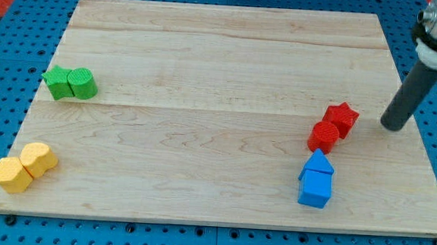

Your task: Move the green star along with green circle towards center

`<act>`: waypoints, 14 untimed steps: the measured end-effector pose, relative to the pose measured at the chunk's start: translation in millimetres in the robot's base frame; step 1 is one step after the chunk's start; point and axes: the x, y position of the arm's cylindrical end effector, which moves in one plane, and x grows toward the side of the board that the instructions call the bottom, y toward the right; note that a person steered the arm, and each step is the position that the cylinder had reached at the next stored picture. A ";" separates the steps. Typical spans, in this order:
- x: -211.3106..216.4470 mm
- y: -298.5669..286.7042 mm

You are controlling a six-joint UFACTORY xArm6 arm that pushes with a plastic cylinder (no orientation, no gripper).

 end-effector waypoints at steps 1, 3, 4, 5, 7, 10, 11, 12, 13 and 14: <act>-2.4 -32.8; -18.3 -63.8; -18.3 -44.9; -33.2 -40.6; -60.8 -44.3; 6.8 -288.9; 36.9 -383.6; 29.8 -472.1; -18.2 -539.5; -81.9 -514.4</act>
